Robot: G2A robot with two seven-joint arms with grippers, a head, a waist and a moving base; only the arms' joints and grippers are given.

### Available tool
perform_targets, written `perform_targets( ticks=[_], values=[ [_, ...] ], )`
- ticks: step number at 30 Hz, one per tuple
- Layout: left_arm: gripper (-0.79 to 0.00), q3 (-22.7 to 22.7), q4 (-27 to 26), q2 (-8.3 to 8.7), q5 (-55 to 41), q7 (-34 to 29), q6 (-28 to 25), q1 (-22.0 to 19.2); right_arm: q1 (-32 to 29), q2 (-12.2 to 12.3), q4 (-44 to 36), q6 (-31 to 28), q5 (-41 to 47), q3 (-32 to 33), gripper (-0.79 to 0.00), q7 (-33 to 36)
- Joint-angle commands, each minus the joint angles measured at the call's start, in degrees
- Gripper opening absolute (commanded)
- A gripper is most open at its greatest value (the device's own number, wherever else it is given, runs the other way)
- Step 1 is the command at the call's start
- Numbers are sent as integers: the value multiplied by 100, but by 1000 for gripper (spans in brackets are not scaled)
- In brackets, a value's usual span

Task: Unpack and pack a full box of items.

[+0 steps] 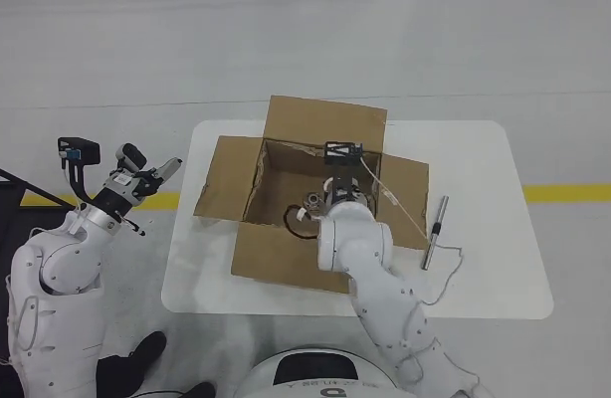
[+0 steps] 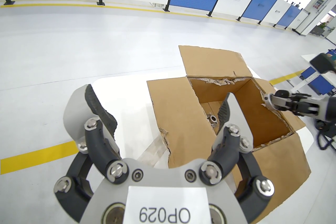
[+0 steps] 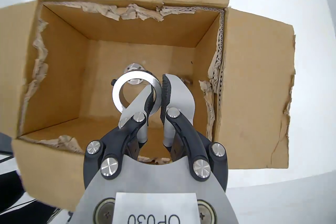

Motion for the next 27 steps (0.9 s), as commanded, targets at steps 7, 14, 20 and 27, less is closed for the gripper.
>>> perform_targets(
  ticks=[7,14,20,27],
  values=[
    [0,0,0,0,-2,-4,0,0,688,-488,1646,216,-419,346,-785,-230],
    [0,0,0,0,-2,-4,0,0,1341,-1019,3026,185,4,1100,-785,-199],
    [0,0,0,0,-2,-4,0,0,1882,-1297,4000,506,-100,1646,-785,-520],
    [0,0,0,0,-2,-4,0,0,2238,-1385,4681,870,-222,1979,-563,-883]
  ],
)
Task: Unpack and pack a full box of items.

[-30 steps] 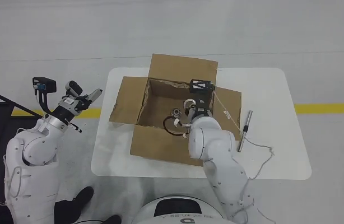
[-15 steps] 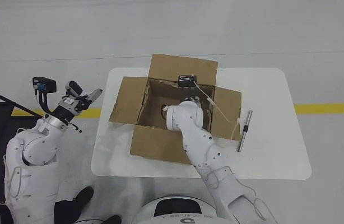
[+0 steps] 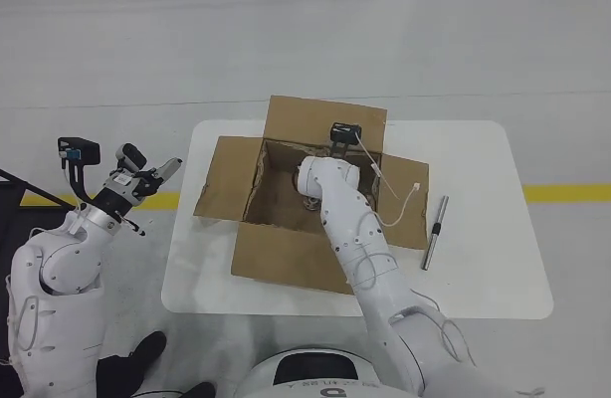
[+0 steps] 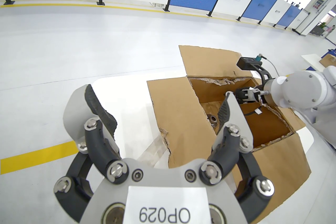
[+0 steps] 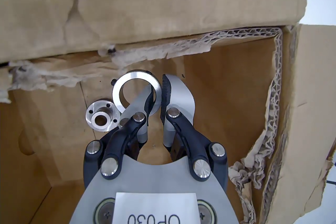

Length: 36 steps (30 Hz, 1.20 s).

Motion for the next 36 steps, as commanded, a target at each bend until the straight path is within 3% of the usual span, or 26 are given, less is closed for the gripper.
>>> perform_targets(
  ticks=[1,6,11,14,16,20,24,25,30,32,33,34,36],
  values=[
    [0,0,0,0,-2,-4,0,0,74,-15,160,33,23,78,-536,-31],
    [0,0,0,0,-2,-4,0,0,247,-51,466,91,-3,233,-462,-89],
    [0,0,0,0,-2,-4,0,0,130,-72,68,35,116,96,-468,-34],
    [0,0,0,0,-2,-4,0,0,-363,-16,-1086,-191,222,-222,-462,192],
    [0,0,0,0,-2,-4,0,0,-852,98,-2363,-595,296,-538,-465,595],
    [0,0,0,0,-2,-4,0,0,-1957,538,-5331,-1466,668,-1027,-514,1466],
    [0,0,0,0,-2,-4,0,0,-2869,971,-7461,-1620,1359,-902,-517,1618],
    [0,0,0,0,-2,-4,0,0,-3078,1036,-7754,-1529,1525,-817,-511,1499],
    [0,0,0,0,-2,-4,0,0,-3422,1093,-7754,-1342,2485,0,-480,216],
    [0,0,0,0,-2,-4,0,0,-3564,1113,-7754,-1388,2875,498,-446,-70],
    [0,0,0,0,-2,-4,0,0,-3614,1125,-7754,-1497,2973,615,-292,-78],
    [0,0,0,0,-2,-4,0,0,-3658,1138,-7754,-1666,3100,711,0,-55],
    [0,0,0,0,-2,-4,0,0,-3658,1138,-7754,-1666,3100,711,0,-55]
  ],
)
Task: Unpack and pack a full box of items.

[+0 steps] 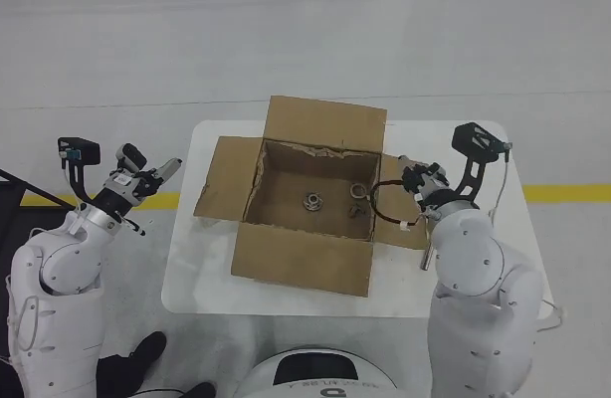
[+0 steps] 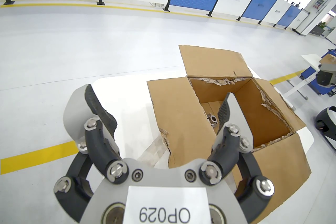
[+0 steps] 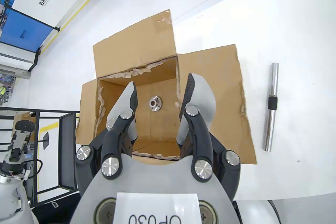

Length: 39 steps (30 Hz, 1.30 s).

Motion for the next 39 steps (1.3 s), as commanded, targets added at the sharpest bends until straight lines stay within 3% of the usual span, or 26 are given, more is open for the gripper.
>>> perform_targets(
  ticks=[1,11,14,18,19,20,24,29,31,34,35,37,39],
  values=[
    [0,0,0,0,-2,-4,0,0,7,-1,-2,85,-44,-27,0,9],
    [0,0,0,0,-2,-4,0,0,-41,9,134,55,-89,36,0,-71],
    [0,0,0,0,-2,-4,0,0,-124,47,380,38,-229,391,0,-86],
    [0,0,0,0,-2,-4,0,0,-276,140,751,-497,-688,878,0,53],
    [0,0,0,0,-2,-4,0,0,-265,161,891,-582,-810,999,-12,112],
    [0,0,0,0,-2,-4,0,0,-228,179,1024,-648,-912,1090,-169,156],
    [0,0,0,0,-2,-4,0,0,22,244,1641,-792,-1389,1347,-252,392],
    [0,0,0,0,-2,-4,0,0,289,296,2231,-985,-1960,1333,-135,660],
    [0,0,0,0,-2,-4,0,0,367,308,2373,-1086,-2055,1285,-3,785],
    [0,0,0,0,-2,-4,0,0,448,327,2574,-1257,-2239,1218,-86,943],
    [0,0,0,0,-2,-4,0,0,479,333,2631,-1294,-2290,1208,-256,992],
    [0,0,0,0,-2,-4,0,0,544,342,2761,-1373,-2357,1183,-385,1109],
    [0,0,0,0,-2,-4,0,0,639,349,2925,-1409,-2264,1218,-406,1237]
  ],
)
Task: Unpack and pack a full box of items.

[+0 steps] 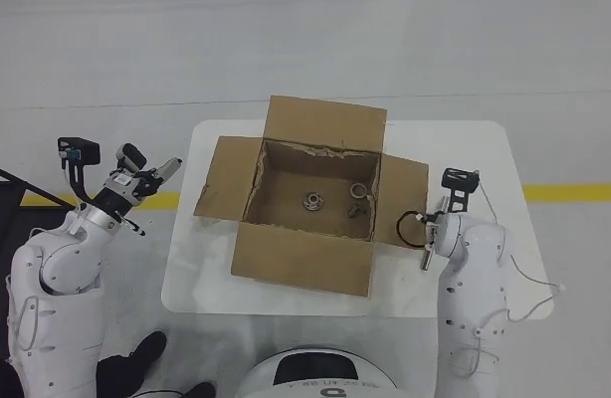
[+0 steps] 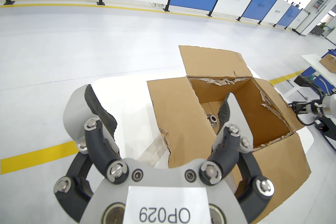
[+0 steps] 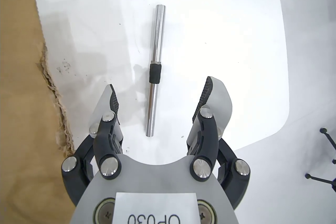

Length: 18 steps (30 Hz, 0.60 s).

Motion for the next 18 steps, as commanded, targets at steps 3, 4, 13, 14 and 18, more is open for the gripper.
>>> perform_targets(
  ticks=[3,4,13,14,18],
  values=[
    [0,0,0,0,-2,-4,0,0,214,13,319,-171,671,209,-403,249],
    [0,0,0,0,-2,-4,0,0,263,25,417,-230,766,278,-416,245],
    [0,0,0,0,-2,-4,0,0,663,121,1426,-218,957,582,-465,133],
    [0,0,0,0,-2,-4,0,0,690,129,1485,-200,928,584,-465,117],
    [0,0,0,0,-2,-4,0,0,754,153,1615,-141,893,561,-474,91]
  ],
)
